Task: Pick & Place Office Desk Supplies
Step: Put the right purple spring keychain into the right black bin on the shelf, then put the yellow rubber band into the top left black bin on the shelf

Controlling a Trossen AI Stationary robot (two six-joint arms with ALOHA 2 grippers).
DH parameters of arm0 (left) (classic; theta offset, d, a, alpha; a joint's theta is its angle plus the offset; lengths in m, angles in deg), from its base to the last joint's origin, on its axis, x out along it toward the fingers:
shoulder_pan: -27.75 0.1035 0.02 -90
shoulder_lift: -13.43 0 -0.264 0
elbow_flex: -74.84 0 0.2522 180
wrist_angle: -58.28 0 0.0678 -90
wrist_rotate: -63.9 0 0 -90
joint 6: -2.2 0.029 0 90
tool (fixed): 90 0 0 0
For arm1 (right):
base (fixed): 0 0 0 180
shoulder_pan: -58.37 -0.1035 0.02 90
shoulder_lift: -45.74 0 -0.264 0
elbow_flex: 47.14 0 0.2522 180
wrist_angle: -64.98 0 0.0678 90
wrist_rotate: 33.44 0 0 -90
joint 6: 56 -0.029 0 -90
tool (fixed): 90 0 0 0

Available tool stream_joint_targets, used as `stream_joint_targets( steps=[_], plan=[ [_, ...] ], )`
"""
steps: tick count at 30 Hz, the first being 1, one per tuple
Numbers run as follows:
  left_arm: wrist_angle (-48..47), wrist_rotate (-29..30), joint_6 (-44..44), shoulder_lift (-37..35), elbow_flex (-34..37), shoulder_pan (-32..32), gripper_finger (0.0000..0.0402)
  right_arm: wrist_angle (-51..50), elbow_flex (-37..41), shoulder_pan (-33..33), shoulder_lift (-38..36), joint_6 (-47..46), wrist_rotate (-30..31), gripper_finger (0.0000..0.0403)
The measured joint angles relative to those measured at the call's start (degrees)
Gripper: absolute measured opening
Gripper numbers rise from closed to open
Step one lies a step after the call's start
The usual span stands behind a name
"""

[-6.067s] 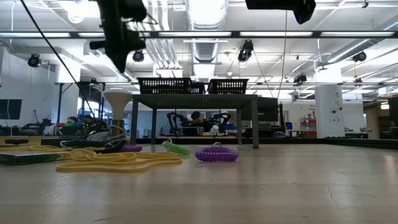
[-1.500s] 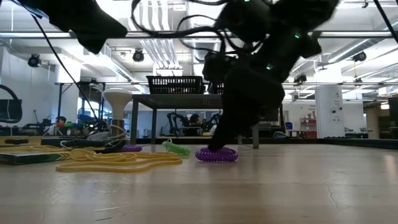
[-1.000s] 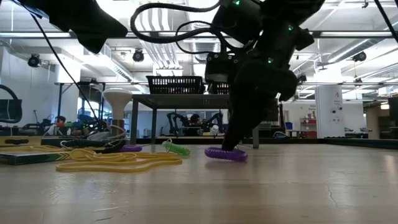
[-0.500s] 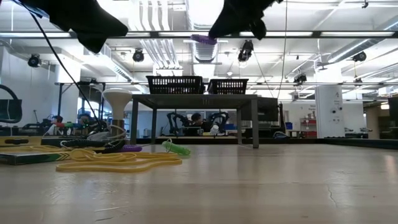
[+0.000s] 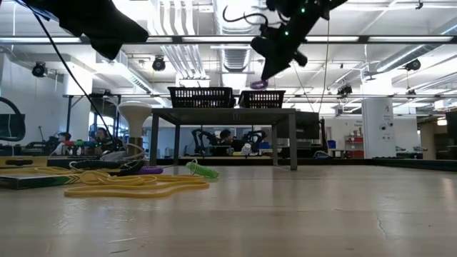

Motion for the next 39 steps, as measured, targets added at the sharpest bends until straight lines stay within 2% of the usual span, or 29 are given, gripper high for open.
stream_joint_targets(
  steps=[3,11,15,23,27,31,35,39],
  plan=[
    [-0.01,0.21,0.04,0.0,0.0,0.03,0.0001,-3.69,-1.3,2.81,2.3,0.48,-7.08,0.0011],
    [0.0,0.21,0.02,0.0,0.0,0.11,0.0001,-9.85,-3.29,3.65,5.46,1.78,-8.1,0.0022],
    [0.08,0.21,0.02,0.0,0.0,0.11,0.0001,-10.81,-3.61,3.84,4.95,0.15,-10.48,0.0055],
    [0.18,0.21,0.0,0.0,0.0,0.15,0.0001,-9.2,-5.06,2.42,0.81,-0.05,-10.33,0.0128],
    [0.41,0.21,0.02,0.0,0.0,0.15,0.0001,-4.94,-4.37,-3.11,-2.7,1.11,-10.29,0.0136],
    [0.44,0.23,0.02,0.0,0.0,0.15,0.0001,1.03,-1.19,-12.51,-4.72,1.57,-8.63,0.0128],
    [0.46,0.21,-0.02,0.0,0.0,0.15,0.0001,8.29,4.36,-23.49,-4.15,1.62,-2.77,0.0117],
    [0.46,0.19,-1.54,0.0,0.0,0.15,0.0001,19.59,11.78,-32.81,-1.54,0.44,-1.54,0.0107]
  ],
)
